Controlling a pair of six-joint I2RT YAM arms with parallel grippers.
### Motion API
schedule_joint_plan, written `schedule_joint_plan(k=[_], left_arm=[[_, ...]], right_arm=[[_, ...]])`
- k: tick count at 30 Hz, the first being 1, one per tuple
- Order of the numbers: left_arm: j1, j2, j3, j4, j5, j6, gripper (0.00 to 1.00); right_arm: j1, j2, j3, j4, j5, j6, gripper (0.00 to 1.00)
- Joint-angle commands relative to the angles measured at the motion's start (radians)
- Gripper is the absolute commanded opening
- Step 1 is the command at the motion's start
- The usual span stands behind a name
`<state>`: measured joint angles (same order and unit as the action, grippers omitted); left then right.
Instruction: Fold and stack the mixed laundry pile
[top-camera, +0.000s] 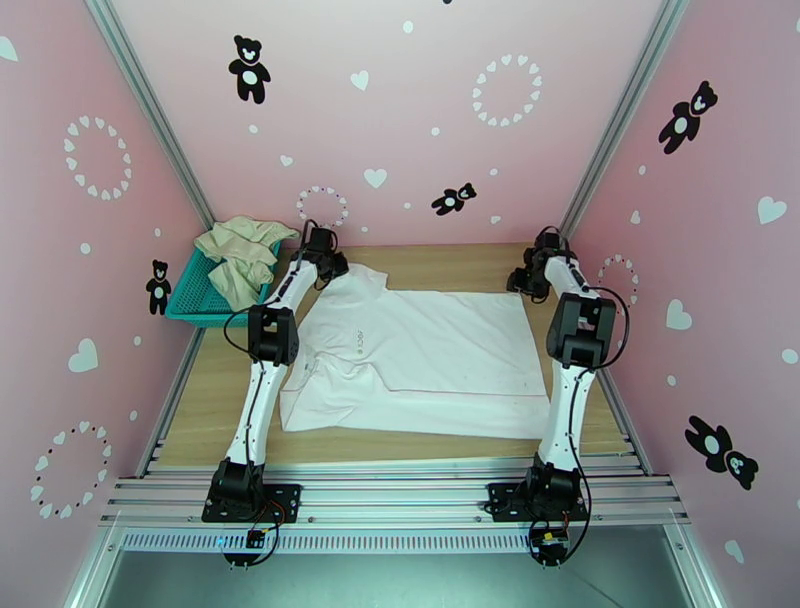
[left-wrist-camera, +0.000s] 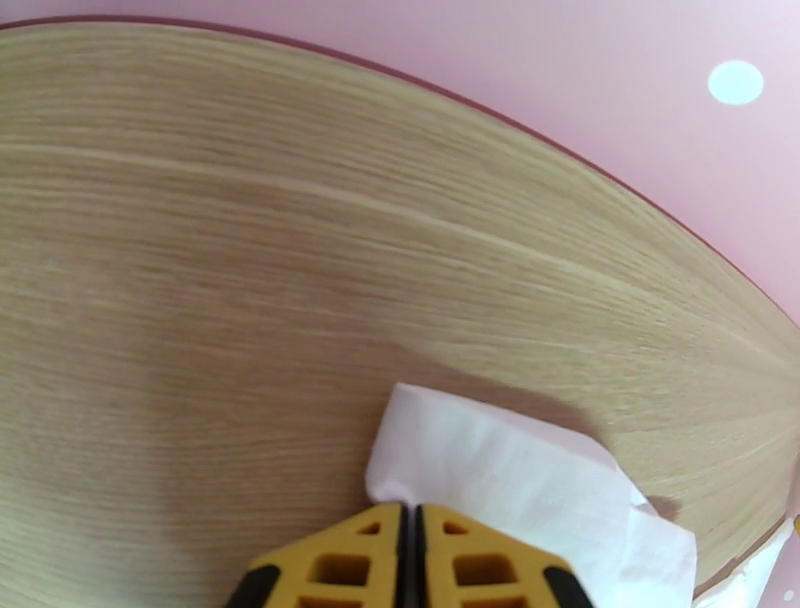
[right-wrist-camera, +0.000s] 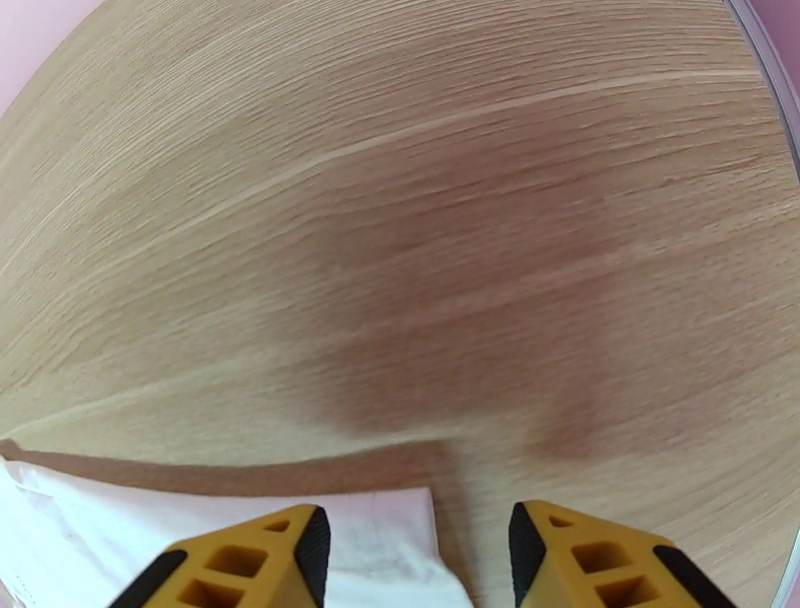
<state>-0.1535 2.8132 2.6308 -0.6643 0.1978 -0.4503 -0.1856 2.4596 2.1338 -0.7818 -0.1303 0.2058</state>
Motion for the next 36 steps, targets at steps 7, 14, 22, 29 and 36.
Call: schedule_joint_plan(k=[7, 14, 22, 29, 36], left_arm=[[0.002, 0.003, -0.04, 0.123, 0.118, -0.005, 0.0], [0.018, -0.046, -0.079, 0.202, 0.172, -0.003, 0.0], [0.036, -0.097, -0.1, 0.225, 0.215, 0.015, 0.0], [0.042, -0.128, -0.142, 0.28, 0.261, 0.005, 0.0], [0.046, -0.157, -0.162, 0.27, 0.278, 0.036, 0.0]], right_arm=[[0.0, 0.128, 0.134, -0.066, -0.04, 0.027, 0.37], [0.004, 0.125, 0.161, -0.077, -0.078, 0.037, 0.17], [0.002, 0.062, 0.161, -0.074, -0.097, 0.051, 0.0], [0.002, 0.034, 0.156, -0.066, -0.143, 0.078, 0.0], [-0.003, -0.009, 0.132, -0.052, -0.167, 0.097, 0.0]])
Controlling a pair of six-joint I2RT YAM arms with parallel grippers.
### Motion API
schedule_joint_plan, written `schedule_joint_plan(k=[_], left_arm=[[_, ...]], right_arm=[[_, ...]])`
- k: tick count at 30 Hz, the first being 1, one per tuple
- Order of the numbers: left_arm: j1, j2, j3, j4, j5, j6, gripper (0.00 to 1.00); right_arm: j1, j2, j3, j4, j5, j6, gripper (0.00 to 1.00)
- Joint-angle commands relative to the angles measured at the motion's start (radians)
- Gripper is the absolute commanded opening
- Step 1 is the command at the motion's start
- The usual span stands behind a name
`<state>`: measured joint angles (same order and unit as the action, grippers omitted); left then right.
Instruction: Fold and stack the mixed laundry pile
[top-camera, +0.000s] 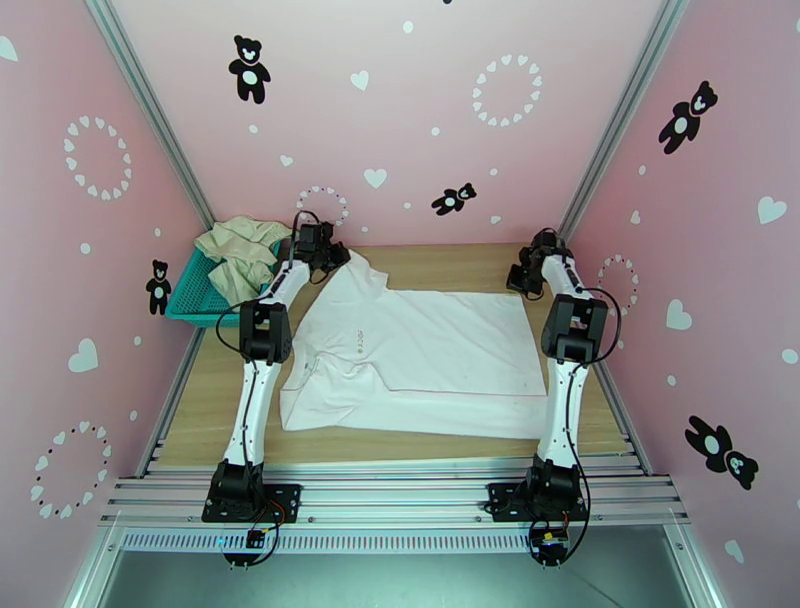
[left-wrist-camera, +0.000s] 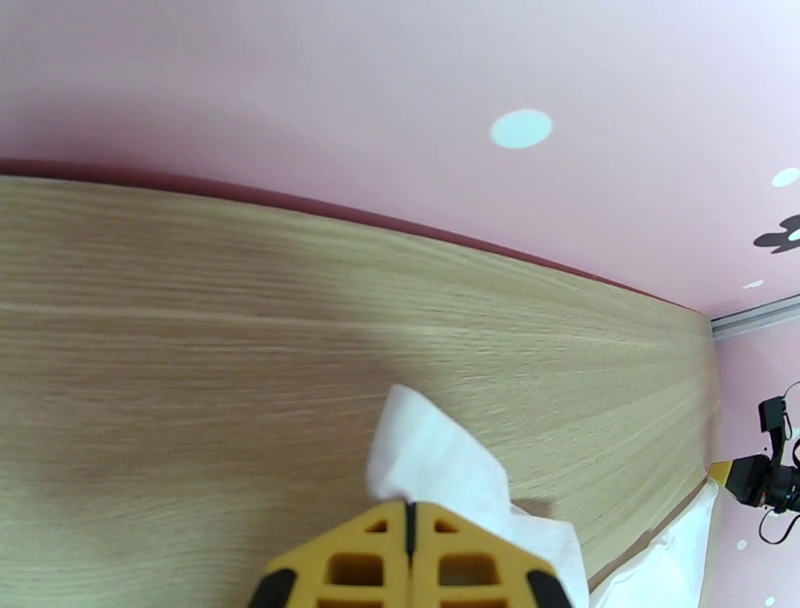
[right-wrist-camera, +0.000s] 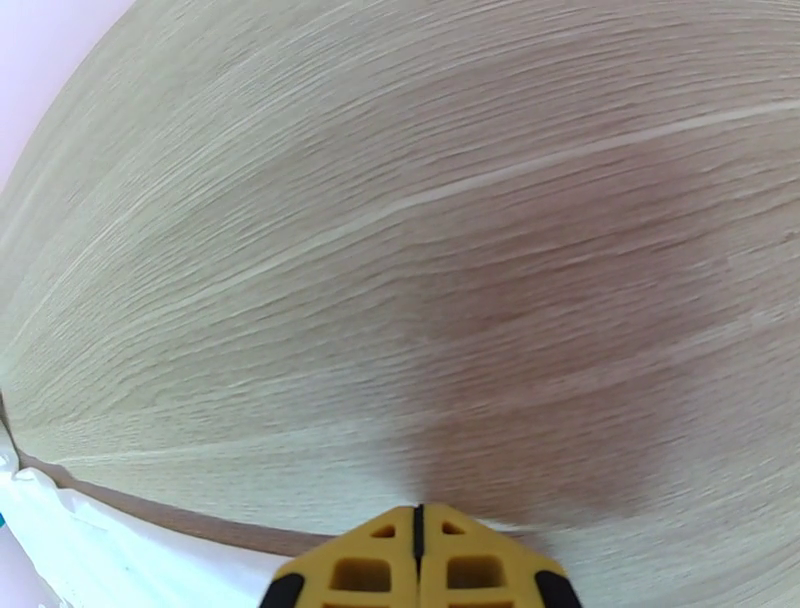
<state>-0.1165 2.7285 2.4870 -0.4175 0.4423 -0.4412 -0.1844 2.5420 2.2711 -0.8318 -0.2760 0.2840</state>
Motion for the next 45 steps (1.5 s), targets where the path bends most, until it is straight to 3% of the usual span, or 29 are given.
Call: schedule_joint_plan(k=[1, 6, 9, 11, 13, 18, 31, 41, 45], left_arm=[[0.011, -0.076, -0.027, 0.023, 0.038, 0.031, 0.0], [0.02, -0.116, -0.088, 0.044, 0.044, 0.036, 0.0], [0.022, -0.127, -0.102, 0.042, 0.044, 0.042, 0.0], [0.023, -0.127, -0.102, 0.036, 0.045, 0.048, 0.0], [0.023, -0.123, -0.102, 0.032, 0.047, 0.051, 0.0], [0.023, -0.12, -0.102, 0.029, 0.057, 0.056, 0.0], [0.023, -0.119, -0.1, -0.002, 0.076, 0.085, 0.0], [0.023, -0.134, -0.1, -0.01, 0.086, 0.098, 0.0], [0.023, -0.15, -0.11, -0.009, 0.104, 0.11, 0.0]], right_arm=[[-0.006, -0.105, -0.018, 0.004, -0.02, 0.02, 0.0], [-0.009, -0.155, -0.072, 0.028, 0.0, 0.012, 0.0], [-0.009, -0.157, -0.076, -0.008, 0.098, 0.001, 0.02], [-0.008, -0.146, -0.078, -0.023, 0.148, -0.011, 0.21], [-0.01, -0.124, -0.073, -0.038, 0.175, -0.02, 0.32], [-0.016, -0.064, -0.071, -0.046, 0.154, 0.006, 0.37], [-0.008, 0.04, -0.014, -0.039, 0.06, 0.062, 0.32], [0.004, -0.007, -0.01, -0.008, 0.04, 0.07, 0.05], [0.003, -0.037, -0.005, -0.013, 0.051, 0.06, 0.0]])
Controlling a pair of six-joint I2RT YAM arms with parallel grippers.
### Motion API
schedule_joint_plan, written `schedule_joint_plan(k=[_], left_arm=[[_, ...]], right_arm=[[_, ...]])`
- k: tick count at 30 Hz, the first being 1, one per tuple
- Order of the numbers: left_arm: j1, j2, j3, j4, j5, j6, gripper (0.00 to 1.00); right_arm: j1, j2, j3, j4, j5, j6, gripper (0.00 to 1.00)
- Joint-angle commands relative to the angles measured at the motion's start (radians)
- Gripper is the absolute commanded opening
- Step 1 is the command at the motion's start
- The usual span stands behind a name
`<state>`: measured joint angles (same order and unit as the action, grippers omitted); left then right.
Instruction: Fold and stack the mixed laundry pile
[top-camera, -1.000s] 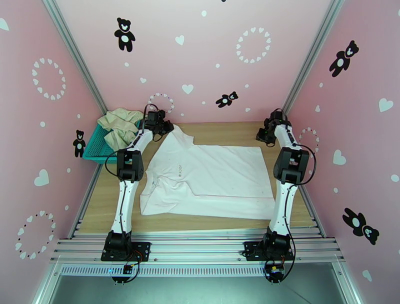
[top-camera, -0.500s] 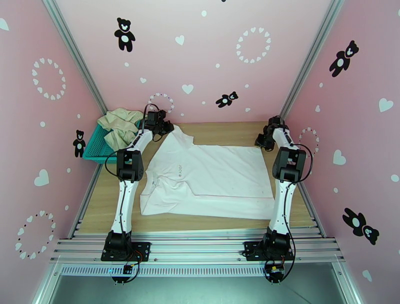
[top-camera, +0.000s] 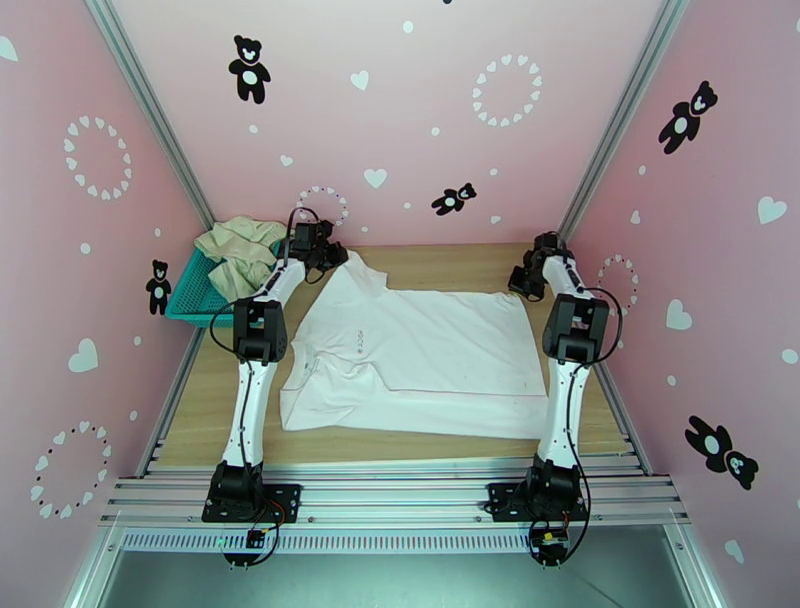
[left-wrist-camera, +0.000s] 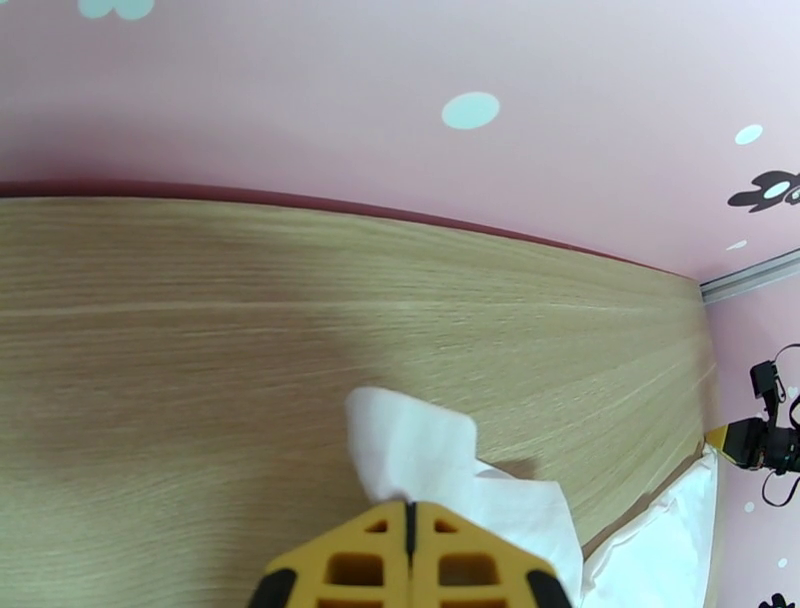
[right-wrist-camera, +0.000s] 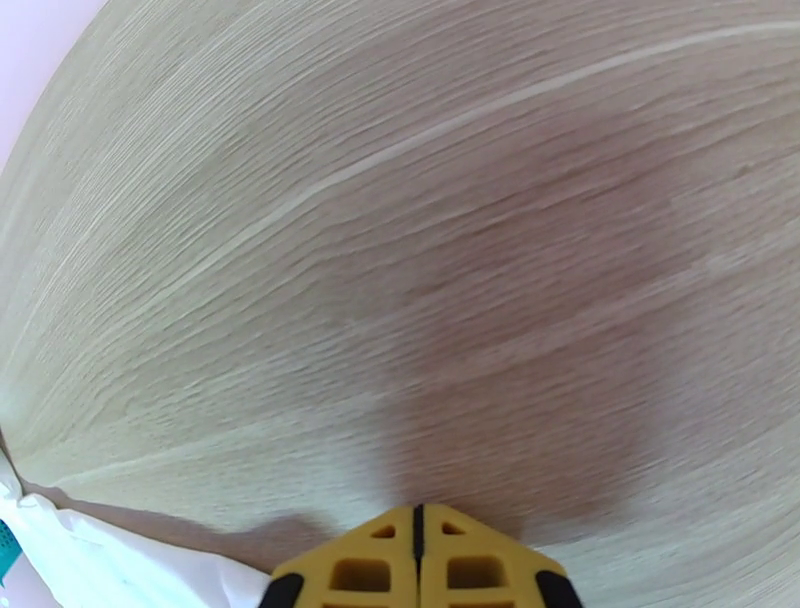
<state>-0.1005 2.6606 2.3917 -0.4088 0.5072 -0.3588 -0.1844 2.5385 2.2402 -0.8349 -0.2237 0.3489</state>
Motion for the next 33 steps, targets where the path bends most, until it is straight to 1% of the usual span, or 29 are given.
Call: schedule_joint_plan(k=[1, 6, 12, 17, 21, 33], left_arm=[[0.007, -0.089, -0.023, -0.017, 0.045, 0.031, 0.0], [0.008, -0.148, -0.098, 0.012, 0.055, 0.052, 0.0], [0.033, -0.254, -0.251, 0.094, 0.077, 0.044, 0.0], [0.036, -0.33, -0.358, 0.116, 0.119, 0.079, 0.0], [0.036, -0.383, -0.451, 0.156, 0.138, 0.081, 0.0], [0.036, -0.619, -0.77, 0.264, 0.138, 0.132, 0.0]], right_arm=[[0.004, -0.041, 0.025, -0.013, 0.003, -0.01, 0.0], [0.002, -0.079, 0.023, -0.027, 0.018, -0.031, 0.0], [-0.01, -0.133, 0.006, -0.047, -0.006, -0.054, 0.0], [-0.016, -0.214, -0.082, -0.014, -0.038, -0.067, 0.0], [-0.016, -0.259, -0.142, -0.008, -0.032, -0.083, 0.0], [-0.049, -0.416, -0.337, 0.032, -0.024, -0.109, 0.0]])
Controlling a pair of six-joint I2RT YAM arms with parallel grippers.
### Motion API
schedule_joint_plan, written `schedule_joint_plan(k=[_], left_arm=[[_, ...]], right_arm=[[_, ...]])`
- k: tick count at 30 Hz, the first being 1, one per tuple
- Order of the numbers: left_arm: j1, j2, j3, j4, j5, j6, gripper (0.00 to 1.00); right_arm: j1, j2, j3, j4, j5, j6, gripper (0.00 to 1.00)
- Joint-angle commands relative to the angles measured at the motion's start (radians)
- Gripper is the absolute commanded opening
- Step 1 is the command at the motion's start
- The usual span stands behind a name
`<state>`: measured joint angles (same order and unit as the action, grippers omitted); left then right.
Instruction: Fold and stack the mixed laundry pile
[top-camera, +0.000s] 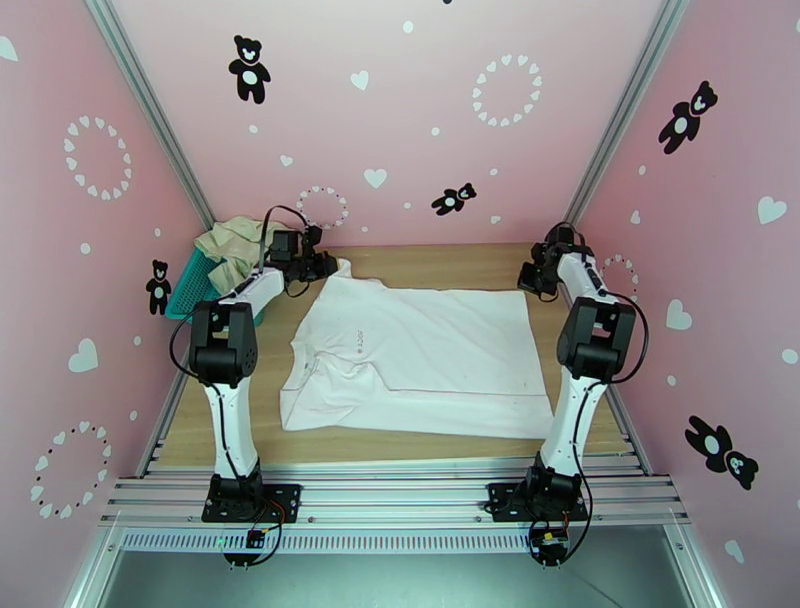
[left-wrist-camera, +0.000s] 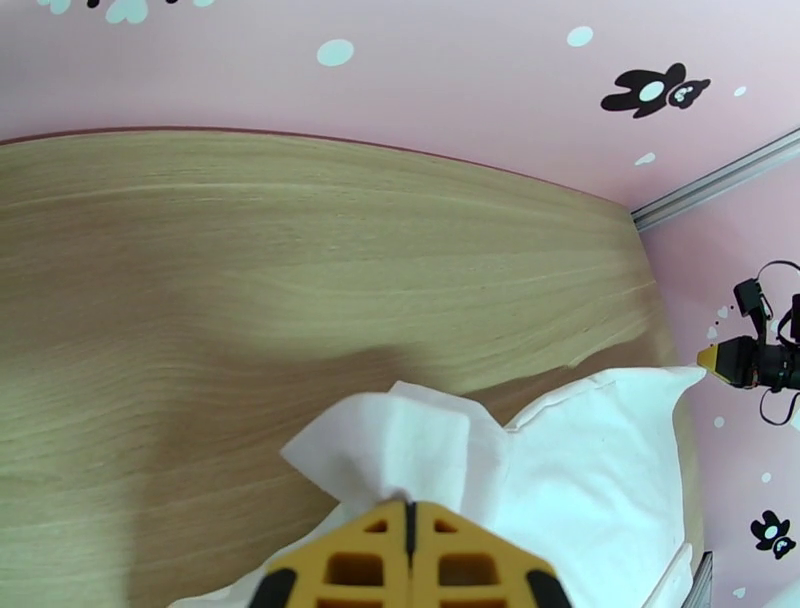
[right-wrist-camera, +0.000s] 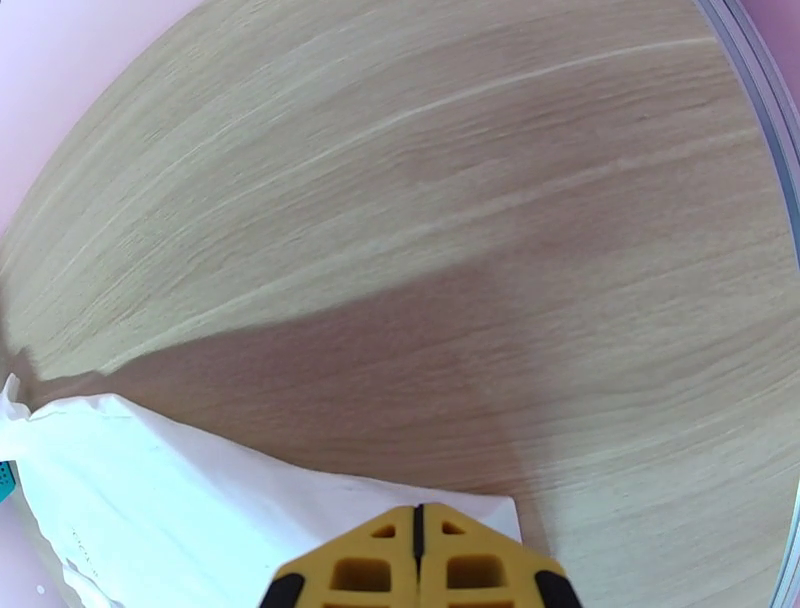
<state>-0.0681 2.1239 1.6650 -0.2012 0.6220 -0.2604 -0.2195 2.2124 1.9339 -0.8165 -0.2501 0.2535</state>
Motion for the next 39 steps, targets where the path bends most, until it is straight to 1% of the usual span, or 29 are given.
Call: schedule_joint_plan(k=[1, 13, 22, 28, 33, 35, 36, 37, 38, 39], left_arm=[[0.004, -0.098, -0.064, 0.067, 0.022, 0.036, 0.0], [0.004, -0.273, -0.3, 0.143, -0.001, 0.056, 0.0], [0.004, -0.392, -0.474, 0.223, -0.01, 0.041, 0.0], [0.004, -0.505, -0.606, 0.244, -0.043, 0.063, 0.0], [0.004, -0.572, -0.75, 0.305, -0.055, 0.011, 0.0], [0.004, -0.593, -0.826, 0.361, -0.07, -0.029, 0.12], [0.004, -0.604, -0.875, 0.393, -0.077, -0.056, 0.24], [0.004, -0.608, -0.909, 0.415, -0.083, -0.078, 0.4], [0.002, -0.61, -0.934, 0.427, -0.089, -0.092, 0.48], [-0.001, -0.612, -0.954, 0.43, -0.1, -0.106, 0.51]], right_arm=[[-0.016, -0.108, -0.052, 0.021, 0.006, -0.013, 0.0], [-0.071, -0.241, -0.278, 0.11, -0.006, 0.019, 0.0], [-0.084, -0.313, -0.399, 0.149, -0.007, 0.041, 0.0], [-0.103, -0.376, -0.49, 0.177, -0.009, 0.049, 0.0], [-0.107, -0.427, -0.614, 0.253, -0.012, 0.089, 0.0], [-0.107, -0.432, -0.676, 0.297, -0.02, 0.113, 0.0], [-0.107, -0.432, -0.706, 0.314, -0.02, 0.122, 0.0], [-0.107, -0.429, -0.73, 0.331, -0.017, 0.129, 0.0], [-0.107, -0.426, -0.748, 0.341, -0.015, 0.134, 0.02], [-0.107, -0.42, -0.769, 0.352, -0.017, 0.136, 0.13]])
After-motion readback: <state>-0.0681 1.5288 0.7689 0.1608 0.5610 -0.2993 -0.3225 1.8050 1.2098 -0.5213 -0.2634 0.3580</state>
